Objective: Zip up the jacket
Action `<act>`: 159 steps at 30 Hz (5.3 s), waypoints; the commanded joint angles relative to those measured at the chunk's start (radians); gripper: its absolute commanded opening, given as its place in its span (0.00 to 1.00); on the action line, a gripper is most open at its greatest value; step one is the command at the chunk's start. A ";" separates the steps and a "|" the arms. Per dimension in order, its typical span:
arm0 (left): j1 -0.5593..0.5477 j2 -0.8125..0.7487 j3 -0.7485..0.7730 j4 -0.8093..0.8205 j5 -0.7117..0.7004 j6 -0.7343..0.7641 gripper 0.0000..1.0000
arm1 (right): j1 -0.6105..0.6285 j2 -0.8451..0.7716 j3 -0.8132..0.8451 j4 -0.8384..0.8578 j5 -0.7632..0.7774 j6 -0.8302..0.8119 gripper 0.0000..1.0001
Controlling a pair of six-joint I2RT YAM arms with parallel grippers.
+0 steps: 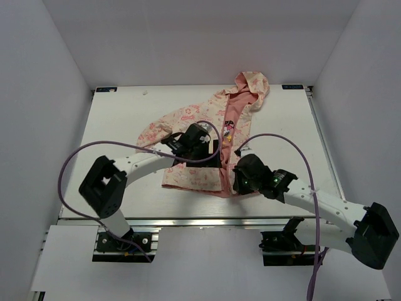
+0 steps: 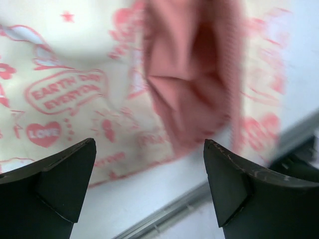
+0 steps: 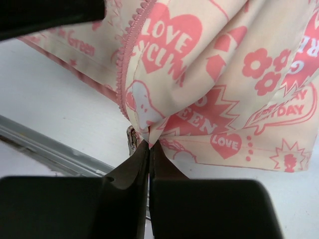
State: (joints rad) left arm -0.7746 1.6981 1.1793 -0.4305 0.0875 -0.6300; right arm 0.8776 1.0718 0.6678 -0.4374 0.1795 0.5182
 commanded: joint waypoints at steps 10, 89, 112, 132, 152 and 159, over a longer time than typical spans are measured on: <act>-0.037 -0.088 -0.130 0.331 0.317 0.029 0.92 | -0.048 -0.070 0.039 0.092 -0.144 -0.041 0.00; -0.091 -0.121 -0.428 1.021 0.606 -0.177 0.00 | -0.124 -0.297 -0.020 0.088 -0.273 0.134 0.19; -0.091 -0.149 -0.366 0.841 0.540 -0.126 0.61 | -0.149 -0.291 -0.025 0.056 -0.211 0.128 0.00; -0.097 -0.012 -0.126 -0.051 -0.021 -0.017 0.89 | -0.150 -0.251 -0.014 -0.032 -0.025 0.060 0.00; -0.196 0.196 0.060 -0.269 -0.301 -0.129 0.81 | -0.154 -0.288 -0.040 -0.055 0.026 0.054 0.00; -0.264 0.354 0.160 -0.412 -0.419 -0.194 0.79 | -0.155 -0.311 -0.054 -0.064 0.037 0.057 0.00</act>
State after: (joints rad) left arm -1.0187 1.9545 1.3407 -0.7582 -0.2707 -0.7834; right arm 0.7231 0.7746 0.6239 -0.5003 0.1860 0.5846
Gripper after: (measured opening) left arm 0.796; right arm 0.012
